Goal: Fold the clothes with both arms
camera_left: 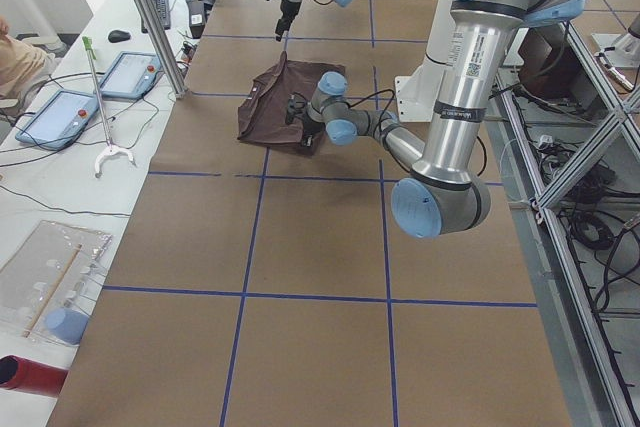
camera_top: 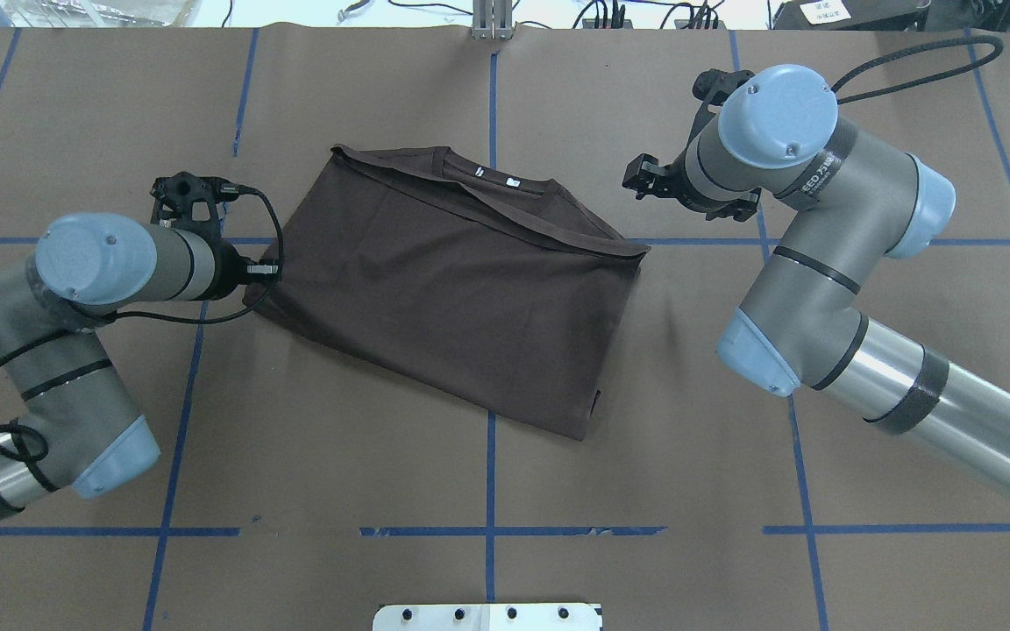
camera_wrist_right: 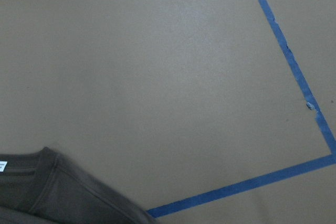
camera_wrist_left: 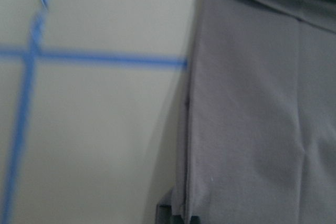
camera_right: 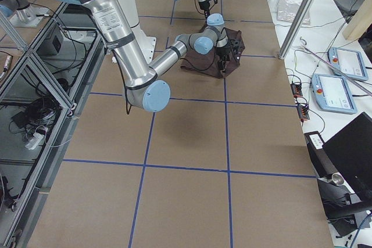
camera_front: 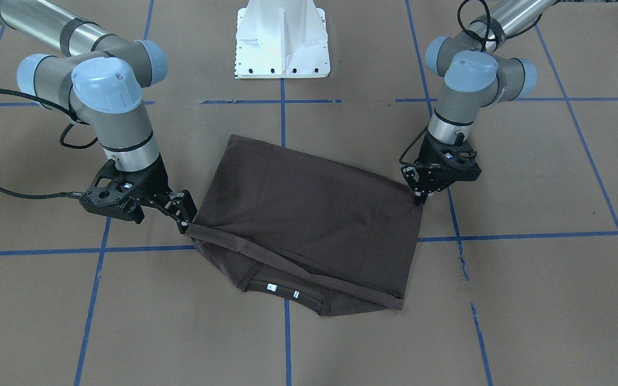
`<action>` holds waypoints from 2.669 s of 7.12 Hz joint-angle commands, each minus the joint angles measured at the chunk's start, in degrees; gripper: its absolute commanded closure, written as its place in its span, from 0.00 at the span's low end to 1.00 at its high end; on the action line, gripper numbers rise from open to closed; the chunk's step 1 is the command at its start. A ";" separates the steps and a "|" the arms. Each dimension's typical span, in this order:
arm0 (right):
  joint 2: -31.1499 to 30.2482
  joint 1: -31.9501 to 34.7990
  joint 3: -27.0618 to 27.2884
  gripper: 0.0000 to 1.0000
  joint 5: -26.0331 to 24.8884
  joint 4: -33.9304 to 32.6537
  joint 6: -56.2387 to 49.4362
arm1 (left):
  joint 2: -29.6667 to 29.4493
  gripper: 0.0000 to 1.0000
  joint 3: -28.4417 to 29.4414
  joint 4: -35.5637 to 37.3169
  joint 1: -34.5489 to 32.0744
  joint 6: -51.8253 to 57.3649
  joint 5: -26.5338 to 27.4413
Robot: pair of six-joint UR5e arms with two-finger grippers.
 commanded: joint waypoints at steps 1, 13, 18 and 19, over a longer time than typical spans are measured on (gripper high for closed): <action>0.04 0.24 0.00 0.00 0.08 0.00 0.00 | -11.40 1.00 15.51 -1.44 -7.45 5.39 0.08; 20.77 -5.01 -25.56 0.24 -3.06 9.67 5.36 | -20.26 0.00 28.16 -14.28 -14.25 15.43 -7.92; 20.78 -8.45 -29.27 0.37 -6.41 9.49 4.92 | -19.82 0.00 28.25 -14.28 -13.99 15.43 -7.92; 20.69 -8.72 -29.27 0.37 -6.51 9.49 4.84 | -19.73 0.00 28.25 -14.28 -13.81 15.43 -7.92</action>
